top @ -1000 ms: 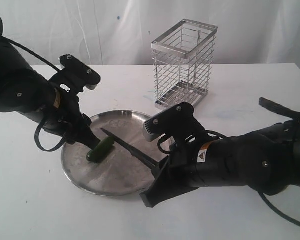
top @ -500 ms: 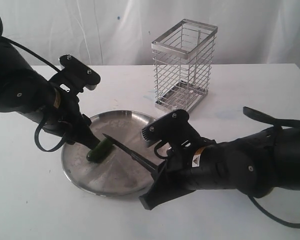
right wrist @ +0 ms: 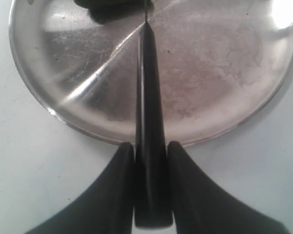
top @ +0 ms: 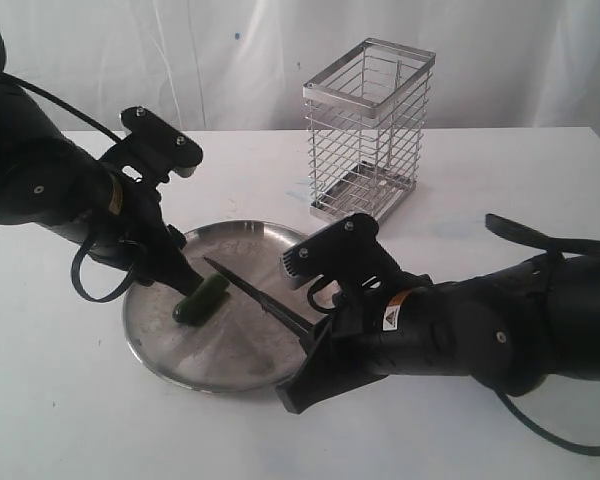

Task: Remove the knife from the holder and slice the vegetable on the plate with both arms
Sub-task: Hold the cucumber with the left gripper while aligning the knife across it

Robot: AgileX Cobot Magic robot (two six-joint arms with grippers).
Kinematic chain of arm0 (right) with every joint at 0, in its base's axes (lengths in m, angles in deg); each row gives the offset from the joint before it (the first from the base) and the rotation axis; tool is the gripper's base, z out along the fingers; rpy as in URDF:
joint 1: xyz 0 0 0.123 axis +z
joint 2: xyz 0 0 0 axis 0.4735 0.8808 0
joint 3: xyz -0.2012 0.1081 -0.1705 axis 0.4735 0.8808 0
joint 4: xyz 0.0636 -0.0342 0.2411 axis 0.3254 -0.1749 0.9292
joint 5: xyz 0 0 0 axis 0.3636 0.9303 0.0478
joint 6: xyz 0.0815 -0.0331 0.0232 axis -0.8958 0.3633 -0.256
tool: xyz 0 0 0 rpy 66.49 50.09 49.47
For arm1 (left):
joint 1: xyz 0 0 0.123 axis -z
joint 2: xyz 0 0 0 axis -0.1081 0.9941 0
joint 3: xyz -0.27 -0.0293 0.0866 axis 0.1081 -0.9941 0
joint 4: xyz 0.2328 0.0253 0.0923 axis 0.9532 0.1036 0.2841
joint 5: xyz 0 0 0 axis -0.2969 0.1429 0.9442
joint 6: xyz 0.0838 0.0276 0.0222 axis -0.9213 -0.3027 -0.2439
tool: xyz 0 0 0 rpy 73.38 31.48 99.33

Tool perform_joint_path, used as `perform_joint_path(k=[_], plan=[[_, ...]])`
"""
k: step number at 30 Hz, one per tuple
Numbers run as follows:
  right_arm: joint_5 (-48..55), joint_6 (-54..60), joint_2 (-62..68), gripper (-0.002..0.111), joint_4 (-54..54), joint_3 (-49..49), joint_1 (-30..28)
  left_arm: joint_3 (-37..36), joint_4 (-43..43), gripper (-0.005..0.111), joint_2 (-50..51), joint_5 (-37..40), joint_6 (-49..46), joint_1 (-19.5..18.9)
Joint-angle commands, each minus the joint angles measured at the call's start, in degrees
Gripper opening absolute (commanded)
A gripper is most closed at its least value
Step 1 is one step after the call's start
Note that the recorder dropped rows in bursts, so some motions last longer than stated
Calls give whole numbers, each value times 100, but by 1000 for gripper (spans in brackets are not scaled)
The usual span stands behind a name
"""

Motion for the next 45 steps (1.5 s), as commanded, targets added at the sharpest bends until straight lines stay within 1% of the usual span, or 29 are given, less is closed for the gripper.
perform_joint_path(k=[1, 25, 33, 45], plan=[[-47, 61, 105, 0, -20, -13, -29, -30, -7, 55, -23, 0, 30, -3], [-323, 61, 171, 0, -20, -27, -29, -30, -30, 55, -23, -23, 40, -3], [-178, 61, 171, 0, -20, -223, -29, -30, -30, 55, -23, -53, 40, -3], [19, 61, 171, 0, -20, -221, -29, -30, -30, 55, -23, -53, 40, -3]])
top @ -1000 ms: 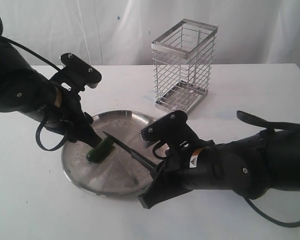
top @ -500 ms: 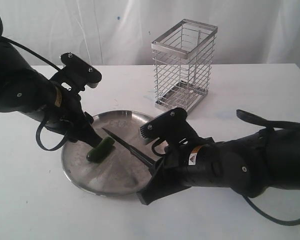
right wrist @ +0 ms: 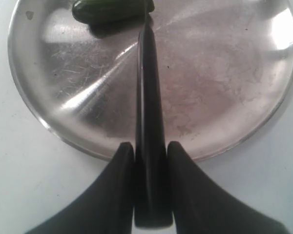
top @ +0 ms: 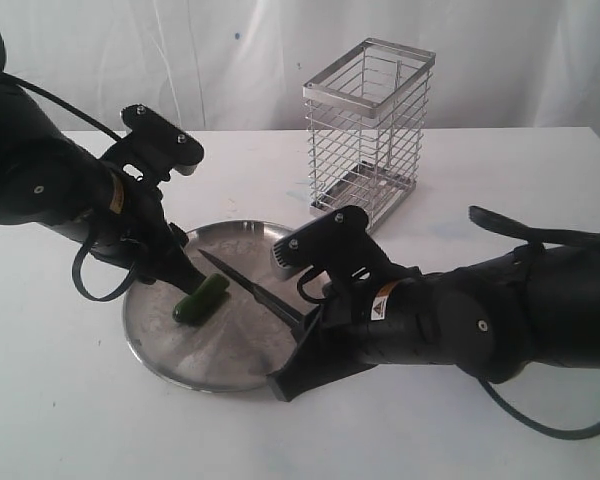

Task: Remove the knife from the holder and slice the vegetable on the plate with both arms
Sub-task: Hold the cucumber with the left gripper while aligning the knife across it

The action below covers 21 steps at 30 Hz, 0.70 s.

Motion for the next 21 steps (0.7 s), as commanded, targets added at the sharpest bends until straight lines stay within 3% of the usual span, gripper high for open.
perform_joint_path(k=[1, 21], plan=[[63, 61, -2, 0, -10, -26, -29, -30, -30, 55, -23, 26, 29, -3], [164, 61, 320, 0, -10, -26, -29, -30, -41, 55, -23, 22, 29, -3]])
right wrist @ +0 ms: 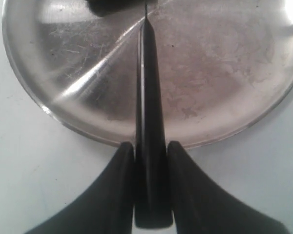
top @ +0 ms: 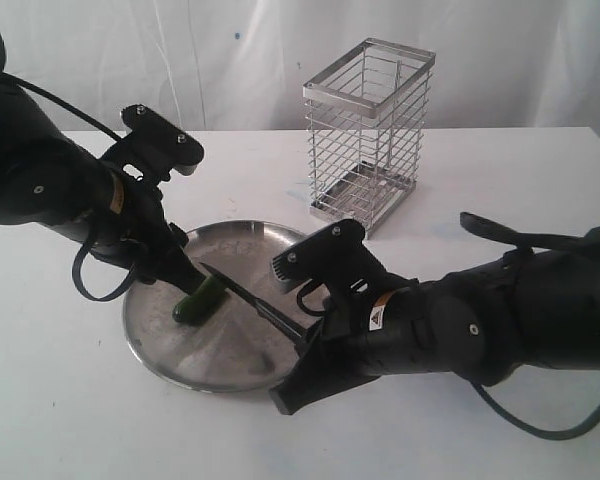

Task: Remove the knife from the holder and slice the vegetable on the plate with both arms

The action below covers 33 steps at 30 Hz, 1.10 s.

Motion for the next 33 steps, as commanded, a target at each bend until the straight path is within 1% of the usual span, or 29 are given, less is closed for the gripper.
perform_joint_path(k=[1, 8, 14, 16, 20, 21, 26, 33], plan=[[-52, 61, 199, 0, -10, -16, -29, -30, -41, 55, -23, 26, 29, -3], [-180, 61, 234, 0, -10, -67, -29, -30, -52, 55, -23, -24, 32, -3], [-172, 61, 234, 0, -10, -76, -29, -30, -226, 53, 91, -513, 44, -3], [-161, 61, 234, 0, -10, -76, -29, -30, -226, 48, 214, -625, 44, -3], [-147, 61, 234, 0, -10, -76, -29, -30, -420, 35, 441, -807, 44, -3], [-147, 61, 234, 0, -10, -76, -29, -30, -499, 33, 488, -887, 44, -3], [-147, 61, 234, 0, -10, -76, -29, -30, -670, 34, 643, -1356, 44, -3], [-147, 61, 234, 0, -10, -76, -29, -30, -693, 34, 910, -1635, 46, -3]])
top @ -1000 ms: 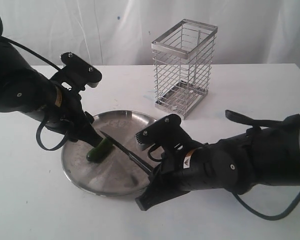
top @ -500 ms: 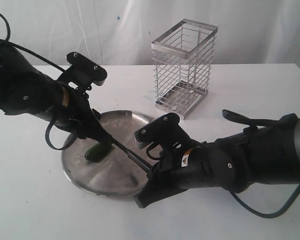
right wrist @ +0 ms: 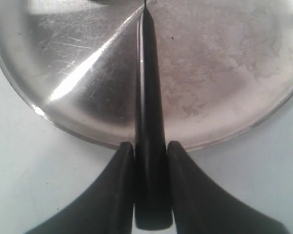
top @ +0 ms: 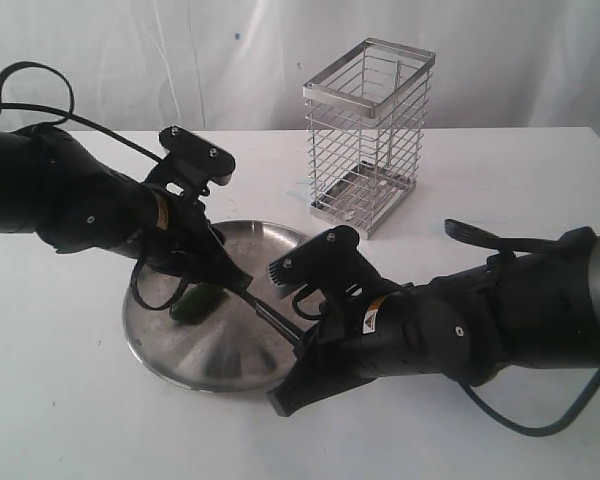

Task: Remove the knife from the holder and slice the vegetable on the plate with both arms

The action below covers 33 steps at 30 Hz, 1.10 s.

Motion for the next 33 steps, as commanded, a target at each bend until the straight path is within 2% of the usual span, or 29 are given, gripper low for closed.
perform_joint_path(k=[1, 7, 10, 12, 16, 18, 20, 25, 33], plan=[[-36, 61, 5, 0, -10, -18, -29, -30, -134, 34, 200, -208, 46, -3], [-9, 61, 5, 0, -10, -18, -29, -30, -230, 29, 323, -505, 46, -3], [-9, 61, 5, 0, -10, -18, -29, -30, -230, 9, 323, -503, 46, -3], [6, 61, 5, 0, -10, -18, -29, -30, -230, 0, 323, -503, 46, -3], [6, 61, 5, 0, -10, -18, -29, -30, -230, 0, 323, -519, 46, -3], [6, 61, 5, 0, -10, -18, -29, -30, -230, 0, 395, -786, 46, -3], [-8, 61, 5, 0, -10, -18, -29, -30, -230, 0, 676, -1029, 46, -3], [29, 61, 5, 0, -20, -18, -29, -30, -230, 0, 1340, -1034, 23, -3], [17, 61, 5, 0, -20, -18, -29, 413, -198, 0, 740, -875, -15, -3]])
